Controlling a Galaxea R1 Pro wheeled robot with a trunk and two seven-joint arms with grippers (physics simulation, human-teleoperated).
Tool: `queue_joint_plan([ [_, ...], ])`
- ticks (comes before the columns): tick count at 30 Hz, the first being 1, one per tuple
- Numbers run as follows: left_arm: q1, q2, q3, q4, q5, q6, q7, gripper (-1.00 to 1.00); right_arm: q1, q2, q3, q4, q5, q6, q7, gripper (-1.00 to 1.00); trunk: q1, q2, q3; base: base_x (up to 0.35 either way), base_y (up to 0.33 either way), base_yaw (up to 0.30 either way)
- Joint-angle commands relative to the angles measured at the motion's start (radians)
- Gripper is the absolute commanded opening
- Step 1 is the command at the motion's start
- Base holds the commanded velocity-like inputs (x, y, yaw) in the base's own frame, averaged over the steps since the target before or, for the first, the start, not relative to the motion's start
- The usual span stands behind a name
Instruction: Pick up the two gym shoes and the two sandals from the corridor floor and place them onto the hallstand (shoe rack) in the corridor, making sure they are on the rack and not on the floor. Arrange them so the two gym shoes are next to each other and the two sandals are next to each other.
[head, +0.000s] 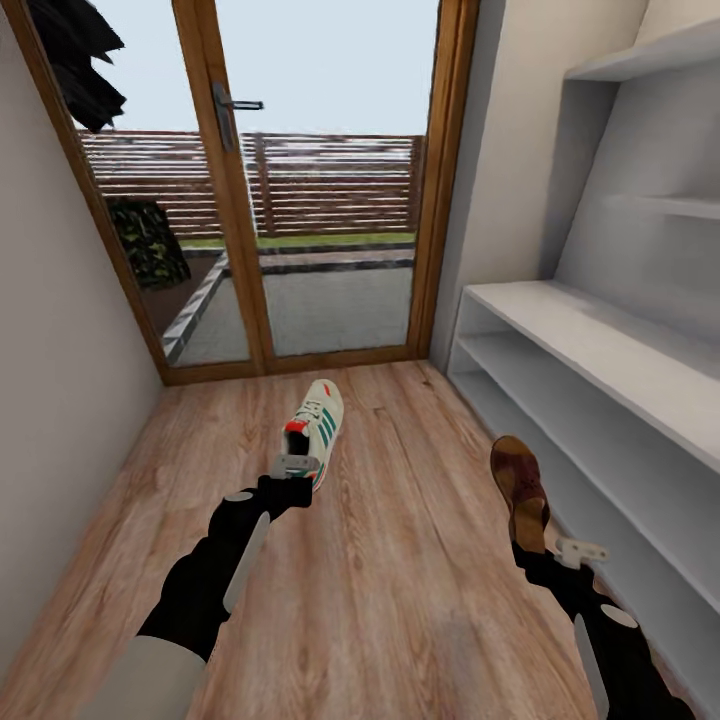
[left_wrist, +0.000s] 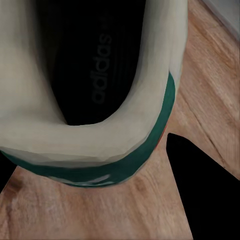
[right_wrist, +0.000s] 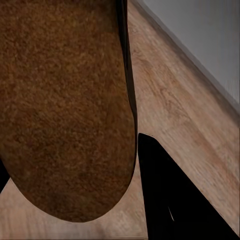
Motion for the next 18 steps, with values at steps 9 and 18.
queue_joint_plan([
  [9, 0.0, 0.0, 0.0, -0.001, 0.008, 0.005, 0.002, -1.0, -0.001, 0.001, -0.003, -0.002, 0.006, 0.007, 0.007, -1.0, 0.0, 0.0, -0.001, 0.0, 0.093, -0.149],
  [18, 0.0, 0.0, 0.0, -0.001, 0.008, 0.005, 0.002, -1.0, -0.001, 0.001, -0.003, -0.002, 0.006, 0.007, 0.007, -1.0, 0.0, 0.0, -0.001, 0.0, 0.002, -0.263],
])
